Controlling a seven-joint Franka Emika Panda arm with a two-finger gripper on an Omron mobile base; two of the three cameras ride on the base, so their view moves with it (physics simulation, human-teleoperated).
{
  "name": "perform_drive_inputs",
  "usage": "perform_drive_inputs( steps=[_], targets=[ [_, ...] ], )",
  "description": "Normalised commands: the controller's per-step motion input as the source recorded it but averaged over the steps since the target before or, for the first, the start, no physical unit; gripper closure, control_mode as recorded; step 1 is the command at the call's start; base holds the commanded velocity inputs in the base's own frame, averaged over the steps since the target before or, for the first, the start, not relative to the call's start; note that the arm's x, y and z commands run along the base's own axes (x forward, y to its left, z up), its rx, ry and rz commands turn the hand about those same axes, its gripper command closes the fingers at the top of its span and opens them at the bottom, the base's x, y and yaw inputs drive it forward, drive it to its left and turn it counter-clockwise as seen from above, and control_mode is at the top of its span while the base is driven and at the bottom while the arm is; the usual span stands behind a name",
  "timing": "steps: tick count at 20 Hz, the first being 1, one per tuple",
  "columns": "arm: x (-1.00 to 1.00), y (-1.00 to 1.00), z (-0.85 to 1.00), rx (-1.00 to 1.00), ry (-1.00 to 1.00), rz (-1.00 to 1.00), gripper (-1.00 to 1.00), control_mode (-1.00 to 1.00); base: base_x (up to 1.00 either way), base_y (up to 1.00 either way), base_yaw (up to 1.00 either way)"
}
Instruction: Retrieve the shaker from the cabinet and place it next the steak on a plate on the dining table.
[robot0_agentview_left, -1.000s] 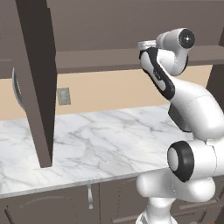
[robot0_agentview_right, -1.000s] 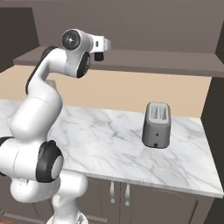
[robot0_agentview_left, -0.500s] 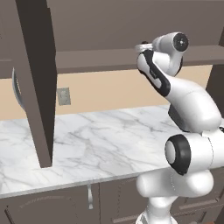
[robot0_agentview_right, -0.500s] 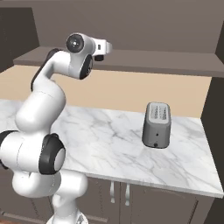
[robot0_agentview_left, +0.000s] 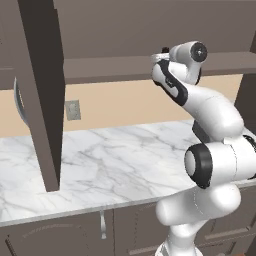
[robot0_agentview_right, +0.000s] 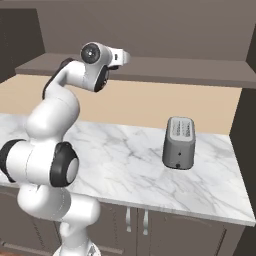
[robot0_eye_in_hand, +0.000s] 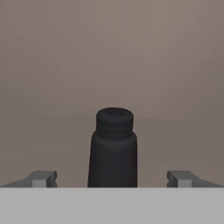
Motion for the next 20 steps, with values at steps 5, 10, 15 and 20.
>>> perform_drive_inputs(
  steps=[5, 10, 15, 20],
  targets=[
    [0.32, 0.0, -0.1, 0.0, 0.0, 0.0, -1.0, -1.0, 0.0, 0.0, 0.0],
    [0.27, 0.0, -0.08, 0.0, 0.0, 0.0, -1.0, -1.0, 0.0, 0.0, 0.0],
    [0.18, 0.0, -0.07, 0.0, 0.0, 0.0, 1.0, -1.0, 0.0, 0.0, 0.0],
    [-0.26, -0.01, 0.0, 0.0, -0.01, 0.0, 1.0, -1.0, 0.0, 0.0, 0.0]
  ],
)
